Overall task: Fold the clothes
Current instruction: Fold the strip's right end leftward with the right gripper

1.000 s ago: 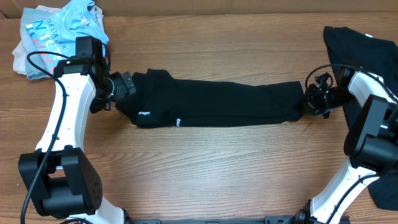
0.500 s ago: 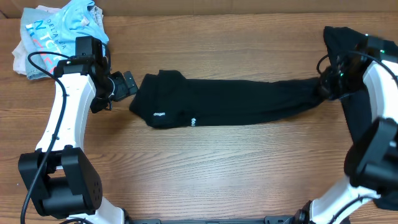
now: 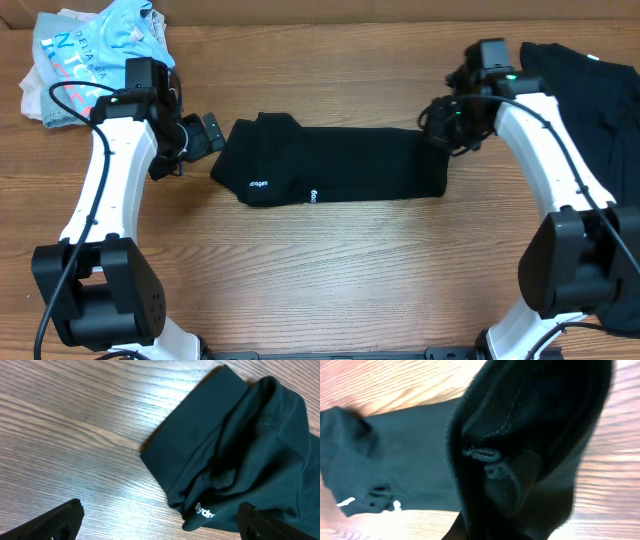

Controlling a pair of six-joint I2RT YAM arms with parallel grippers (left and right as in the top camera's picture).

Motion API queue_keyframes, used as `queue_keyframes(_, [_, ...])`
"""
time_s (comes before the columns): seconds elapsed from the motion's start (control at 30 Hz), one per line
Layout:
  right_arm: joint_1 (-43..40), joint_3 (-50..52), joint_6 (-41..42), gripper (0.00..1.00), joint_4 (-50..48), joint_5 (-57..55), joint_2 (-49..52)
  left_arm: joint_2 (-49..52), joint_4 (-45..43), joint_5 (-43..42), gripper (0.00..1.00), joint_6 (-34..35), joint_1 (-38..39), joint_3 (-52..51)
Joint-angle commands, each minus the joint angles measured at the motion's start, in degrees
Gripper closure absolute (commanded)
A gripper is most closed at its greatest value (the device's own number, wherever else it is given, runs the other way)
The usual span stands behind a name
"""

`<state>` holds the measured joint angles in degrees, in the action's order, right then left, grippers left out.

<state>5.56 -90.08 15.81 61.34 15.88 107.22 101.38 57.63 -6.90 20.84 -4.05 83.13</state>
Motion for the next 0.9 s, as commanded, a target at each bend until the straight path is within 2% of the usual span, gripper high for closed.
queue_keyframes(0.0, [3.17, 0.33, 2.25, 0.96, -0.63, 0.5, 0.13, -0.42, -0.44, -0.61, 0.0, -0.94, 1.14, -0.48])
queue_keyframes(0.3, [12.26, 5.07, 1.75, 0.96, -3.98, 0.63, 0.22, -0.42, -1.18, -0.59, 0.0, -0.96, 1.86, -0.48])
queue_keyframes(0.4, [14.38, 7.37, 1.84, 0.92, -6.29, 0.68, 0.22, -0.42, -1.14, -0.57, 0.0, -1.16, 1.86, -0.48])
queue_keyframes(0.67, [16.63, 9.9, 2.27, 0.91, -8.15, 1.27, 0.22, -0.42, -1.36, -0.42, 0.0, -1.14, 1.86, -0.48])
queue_keyframes(0.7, [16.68, 9.9, 2.25, 0.87, -8.26, 1.84, 0.22, -0.42, -1.36, -0.42, 0.0, -1.14, 1.86, -0.48])
queue_keyframes(0.73, [16.68, 9.9, 2.25, 0.75, -8.46, 2.43, 0.22, -0.42, -1.33, -0.42, 0.0, -1.16, 1.86, -0.48])
queue_keyframes(0.8, [16.68, 9.9, 2.19, 0.38, -9.09, 2.86, 0.22, -0.42, -1.33, -0.44, 0.0, -1.16, 1.86, -0.48])
queue_keyframes(0.83, [16.68, 9.9, 2.21, 0.24, -9.66, 2.86, 0.22, -0.42, -1.33, -0.44, 0.0, -1.16, 1.86, -0.48])
queue_keyframes(0.87, [16.68, 9.88, 2.21, 0.19, -10.4, 2.91, 0.22, -0.42, -1.33, -0.44, 0.0, -1.16, 1.86, -0.48])
